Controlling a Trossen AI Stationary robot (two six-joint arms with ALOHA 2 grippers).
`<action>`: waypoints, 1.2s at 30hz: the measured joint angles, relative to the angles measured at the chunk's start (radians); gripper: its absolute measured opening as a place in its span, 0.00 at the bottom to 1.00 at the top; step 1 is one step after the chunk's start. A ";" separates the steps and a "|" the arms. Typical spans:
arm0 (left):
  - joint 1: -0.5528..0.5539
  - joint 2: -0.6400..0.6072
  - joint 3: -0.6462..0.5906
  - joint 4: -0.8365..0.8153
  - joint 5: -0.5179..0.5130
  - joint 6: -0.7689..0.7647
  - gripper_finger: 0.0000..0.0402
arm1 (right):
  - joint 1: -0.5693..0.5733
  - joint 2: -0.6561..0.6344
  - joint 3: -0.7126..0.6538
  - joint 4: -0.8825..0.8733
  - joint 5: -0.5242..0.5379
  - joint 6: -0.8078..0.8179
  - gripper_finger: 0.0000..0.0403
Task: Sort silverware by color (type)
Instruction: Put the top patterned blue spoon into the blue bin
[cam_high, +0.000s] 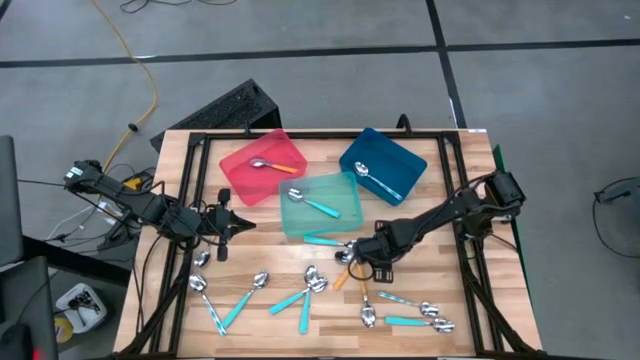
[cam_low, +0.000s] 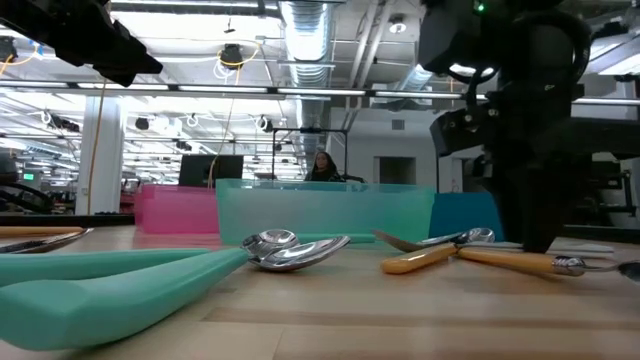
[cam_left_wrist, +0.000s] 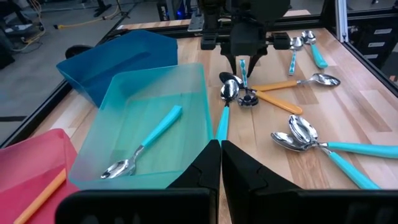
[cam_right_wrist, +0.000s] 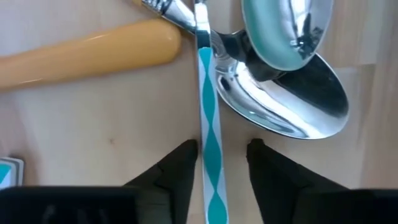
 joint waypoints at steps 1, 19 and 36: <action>0.000 0.000 0.000 0.000 0.000 0.000 0.00 | 0.002 0.000 0.000 0.001 0.001 0.000 0.38; 0.000 0.000 0.000 0.000 0.000 0.001 0.00 | 0.045 -0.032 -0.002 -0.001 0.019 0.045 0.15; 0.000 0.000 0.000 0.000 0.000 0.001 0.00 | 0.013 -0.235 0.084 -0.056 0.095 0.042 0.15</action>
